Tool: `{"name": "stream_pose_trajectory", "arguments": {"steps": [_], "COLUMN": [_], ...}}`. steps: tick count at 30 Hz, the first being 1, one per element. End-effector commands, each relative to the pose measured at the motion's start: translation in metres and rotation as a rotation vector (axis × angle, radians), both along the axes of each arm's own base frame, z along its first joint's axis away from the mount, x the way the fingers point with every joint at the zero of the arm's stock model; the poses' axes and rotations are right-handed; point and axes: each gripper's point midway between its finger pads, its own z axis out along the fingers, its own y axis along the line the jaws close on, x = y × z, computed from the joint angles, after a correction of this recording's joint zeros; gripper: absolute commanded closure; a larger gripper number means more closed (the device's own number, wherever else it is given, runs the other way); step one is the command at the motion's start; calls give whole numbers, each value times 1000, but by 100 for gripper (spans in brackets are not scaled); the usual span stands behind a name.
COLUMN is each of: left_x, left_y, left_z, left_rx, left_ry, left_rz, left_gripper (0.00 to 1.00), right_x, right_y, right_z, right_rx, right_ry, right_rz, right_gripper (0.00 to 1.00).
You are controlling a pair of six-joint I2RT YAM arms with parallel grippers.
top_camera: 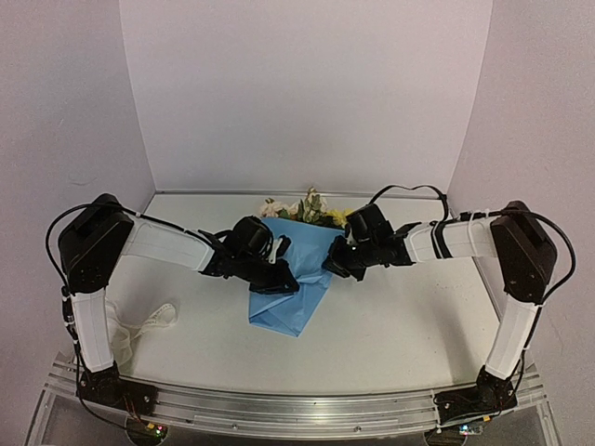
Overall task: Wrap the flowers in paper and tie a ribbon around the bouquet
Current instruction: Fold the 2/3-folded wrapping paper at the center of the board.
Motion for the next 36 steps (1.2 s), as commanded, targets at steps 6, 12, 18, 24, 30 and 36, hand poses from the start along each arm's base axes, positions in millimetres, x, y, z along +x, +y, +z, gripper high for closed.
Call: {"name": "stream_pose_trajectory", "arguments": {"steps": [6, 12, 18, 24, 30, 36], "left_x": [-9, -5, -2, -11, -24, -44], "left_y": [10, 28, 33, 27, 18, 5], "left_z": [54, 38, 11, -10, -21, -30], "left_rx": [-61, -40, 3, -11, -30, -30], "left_ry": [-86, -50, -10, 52, 97, 135], "left_rz": [-27, -1, -14, -51, -78, -95], "left_gripper": [65, 76, 84, 87, 88, 88], "right_x": [32, 43, 50, 57, 55, 44], "right_y": [-12, -12, -22, -30, -35, -49], "right_z": [1, -9, -26, -36, -41, -55], "right_rx": [-131, -153, -183, -197, -217, -266], "right_ry": [-41, -28, 0, 20, 22, 40], "right_rz": [81, 117, 113, 106, 106, 104], "right_gripper": [100, 100, 100, 100, 100, 100]}}
